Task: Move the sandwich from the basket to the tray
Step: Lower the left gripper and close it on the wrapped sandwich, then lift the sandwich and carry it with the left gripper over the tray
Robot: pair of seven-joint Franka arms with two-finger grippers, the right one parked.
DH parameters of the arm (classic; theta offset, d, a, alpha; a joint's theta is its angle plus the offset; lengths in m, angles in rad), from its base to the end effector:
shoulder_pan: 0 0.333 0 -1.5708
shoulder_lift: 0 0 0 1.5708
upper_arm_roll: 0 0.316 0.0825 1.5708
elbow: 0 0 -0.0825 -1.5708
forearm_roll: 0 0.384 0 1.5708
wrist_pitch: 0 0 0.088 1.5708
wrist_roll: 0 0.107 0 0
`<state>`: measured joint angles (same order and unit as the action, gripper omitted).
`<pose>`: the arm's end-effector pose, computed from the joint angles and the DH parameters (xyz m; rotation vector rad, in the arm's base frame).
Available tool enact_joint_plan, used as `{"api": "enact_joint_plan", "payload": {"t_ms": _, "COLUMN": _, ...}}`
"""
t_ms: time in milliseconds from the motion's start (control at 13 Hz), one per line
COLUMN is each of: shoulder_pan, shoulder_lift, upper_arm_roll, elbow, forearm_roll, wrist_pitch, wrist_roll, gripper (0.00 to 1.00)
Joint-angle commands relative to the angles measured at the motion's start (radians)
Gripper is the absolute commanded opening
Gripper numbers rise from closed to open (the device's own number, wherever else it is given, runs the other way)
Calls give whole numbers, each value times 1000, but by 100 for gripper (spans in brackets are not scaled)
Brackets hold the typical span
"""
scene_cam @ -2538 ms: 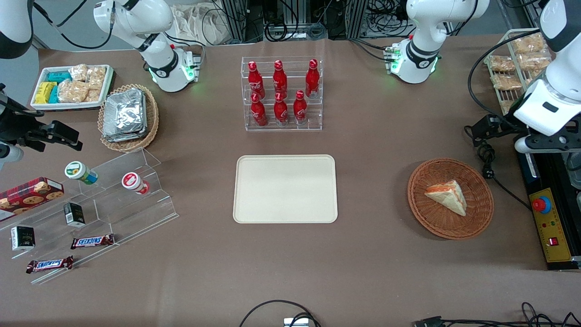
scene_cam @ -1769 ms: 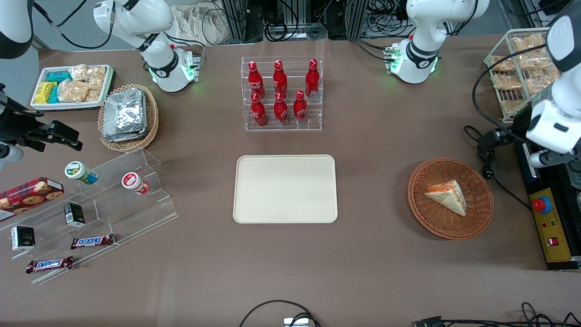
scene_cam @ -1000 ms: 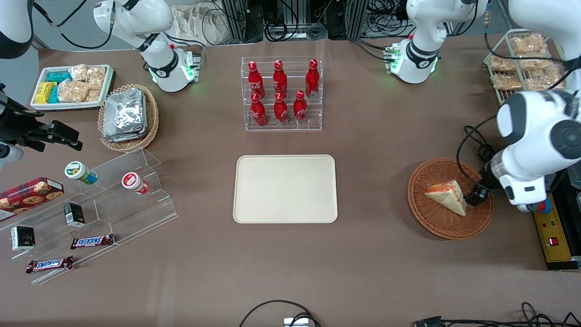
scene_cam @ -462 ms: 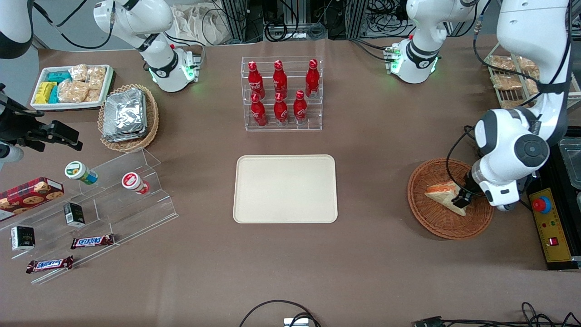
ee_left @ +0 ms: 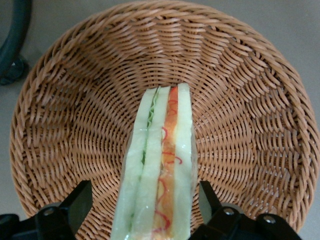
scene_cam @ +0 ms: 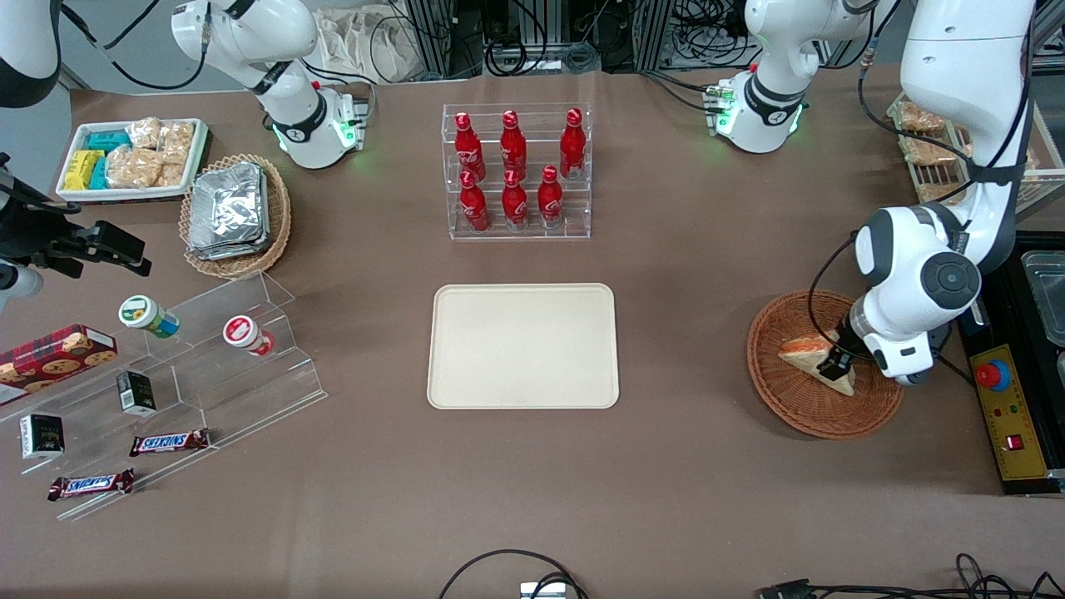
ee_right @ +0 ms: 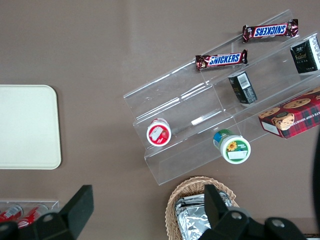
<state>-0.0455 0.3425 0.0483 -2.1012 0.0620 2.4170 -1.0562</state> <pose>0.5790 0.0016 0.2527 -2.6952 -1.4890 -0.0085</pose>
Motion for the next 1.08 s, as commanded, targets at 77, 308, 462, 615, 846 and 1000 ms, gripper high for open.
{"api": "enact_joint_plan", "payload": {"t_ms": 77, "shoulder_pan": -20, "shoulder_lift": 21, "upper_arm_roll": -4, "elbow": -8, "forearm_roll": 4, "wrist_pitch": 60, "wrist_roll": -108, "gripper": 28}}
{"api": "enact_joint_plan", "payload": {"t_ms": 308, "shoulder_pan": -24, "shoulder_lift": 17, "upper_arm_roll": -4, "elbow": -5, "forearm_roll": 10, "wrist_pitch": 60, "wrist_roll": -104, "gripper": 0}}
{"api": "enact_joint_plan", "payload": {"t_ms": 462, "shoulder_pan": -24, "shoulder_lift": -20, "upper_arm_roll": -4, "elbow": -5, "forearm_roll": 13, "wrist_pitch": 28, "wrist_roll": -91, "gripper": 0}}
{"api": "enact_joint_plan", "payload": {"t_ms": 615, "shoulder_pan": -39, "shoulder_lift": -87, "upper_arm_roll": -16, "elbow": 44, "forearm_roll": 34, "wrist_pitch": -136, "wrist_roll": -71, "gripper": 0}}
{"api": "enact_joint_plan", "payload": {"t_ms": 846, "shoulder_pan": -34, "shoulder_lift": -114, "upper_arm_roll": -164, "elbow": 205, "forearm_roll": 178, "wrist_pitch": -442, "wrist_roll": 28, "gripper": 0}}
{"api": "enact_joint_plan", "payload": {"t_ms": 1000, "shoulder_pan": 22, "shoulder_lift": -118, "upper_arm_roll": -331, "elbow": 277, "forearm_roll": 220, "wrist_pitch": -545, "wrist_roll": 83, "gripper": 0}}
